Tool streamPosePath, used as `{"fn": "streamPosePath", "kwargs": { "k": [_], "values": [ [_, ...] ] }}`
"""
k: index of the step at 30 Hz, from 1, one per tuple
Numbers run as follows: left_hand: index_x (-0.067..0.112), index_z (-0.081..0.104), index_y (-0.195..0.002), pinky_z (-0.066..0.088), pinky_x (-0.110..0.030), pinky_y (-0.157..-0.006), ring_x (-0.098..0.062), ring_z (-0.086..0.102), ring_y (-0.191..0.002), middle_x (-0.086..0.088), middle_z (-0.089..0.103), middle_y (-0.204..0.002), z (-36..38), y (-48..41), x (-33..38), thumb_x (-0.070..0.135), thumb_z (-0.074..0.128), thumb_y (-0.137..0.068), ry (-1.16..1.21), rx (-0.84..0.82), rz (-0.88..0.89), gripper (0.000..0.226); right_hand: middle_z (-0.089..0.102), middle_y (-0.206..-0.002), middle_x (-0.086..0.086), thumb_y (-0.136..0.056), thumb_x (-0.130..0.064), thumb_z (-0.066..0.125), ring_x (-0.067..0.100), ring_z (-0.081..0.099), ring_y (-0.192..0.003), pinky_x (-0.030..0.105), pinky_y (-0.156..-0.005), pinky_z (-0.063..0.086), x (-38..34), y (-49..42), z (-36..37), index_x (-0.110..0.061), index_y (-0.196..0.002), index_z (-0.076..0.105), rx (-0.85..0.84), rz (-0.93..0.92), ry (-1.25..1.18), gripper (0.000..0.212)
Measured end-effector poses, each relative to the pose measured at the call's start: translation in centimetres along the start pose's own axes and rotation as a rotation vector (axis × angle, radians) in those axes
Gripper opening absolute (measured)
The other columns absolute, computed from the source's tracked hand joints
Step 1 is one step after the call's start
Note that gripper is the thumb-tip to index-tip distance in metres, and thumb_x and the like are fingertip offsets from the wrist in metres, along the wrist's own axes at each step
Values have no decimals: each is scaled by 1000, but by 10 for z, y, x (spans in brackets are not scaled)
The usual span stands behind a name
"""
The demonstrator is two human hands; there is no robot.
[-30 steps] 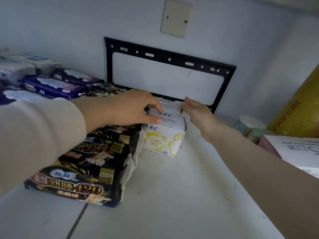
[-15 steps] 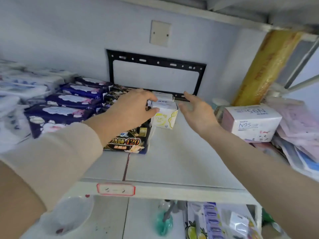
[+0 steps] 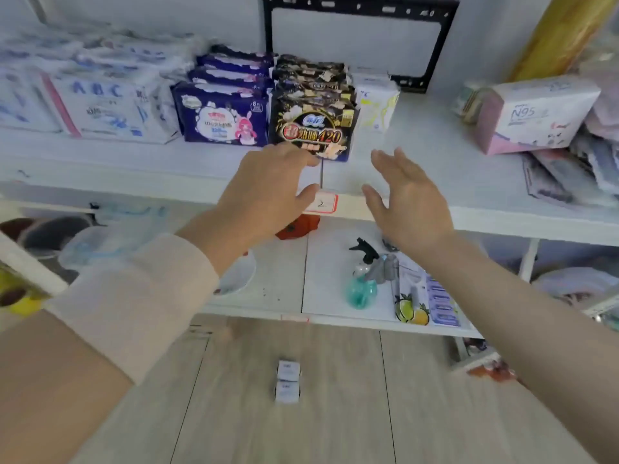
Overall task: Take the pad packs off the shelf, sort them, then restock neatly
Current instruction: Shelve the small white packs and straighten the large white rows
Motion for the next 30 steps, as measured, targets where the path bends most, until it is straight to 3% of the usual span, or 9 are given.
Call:
{"fn": "streamPosePath", "kwargs": {
  "k": [8,14,17,21,26,30],
  "values": [
    [21,48,-131,32,-38,-100,-23,48,-117,-4,52,-130,89,111,-15,31,49,-93,24,-188,-85,40,50,-135,18,-89,-25,47,35,39,-132,49,-105,37,16,122,92,-2,-132,48,-194,31,-25,49],
    [21,47,-132,26,-32,-101,-21,45,-122,0,50,-132,155,182,-35,28,50,-92,139,-298,-189,41,45,-141,14,-93,-19,53,28,30,-138,43,-114,24,15,188,148,-5,-136,44,-392,88,-33,47],
    [18,50,-129,24,-31,-99,-23,44,-122,-2,52,-130,192,208,-52,24,52,-91,188,-340,-224,39,38,-147,4,-94,-23,49,18,21,-142,37,-115,21,19,210,181,-13,-140,39,-492,191,-33,48],
    [16,53,-126,29,-35,-97,-27,49,-117,-4,56,-125,253,248,-79,21,56,-89,250,-377,-280,38,32,-150,-4,-95,-25,46,11,16,-143,33,-116,19,23,235,240,-18,-142,37,-581,264,-63,48],
    [22,53,-127,28,-33,-100,-25,50,-117,-1,55,-127,330,288,-107,23,53,-91,251,-499,-367,37,30,-151,-7,-97,-27,42,8,12,-143,27,-117,8,28,258,329,-21,-144,31,-728,223,-81,49],
    [20,60,-120,33,-37,-97,-28,55,-109,-3,60,-119,389,308,-131,21,55,-89,252,-511,-390,31,31,-150,-8,-97,-28,42,9,13,-143,27,-115,11,45,273,396,-22,-144,32,-772,192,-98,48]
  ]
}}
Point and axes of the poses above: each hand's wrist, its own y-axis away from the middle knuckle, its own z-axis out of the palm, x = y × z, the point moved 2 cm from there along -y, towards the middle knuckle
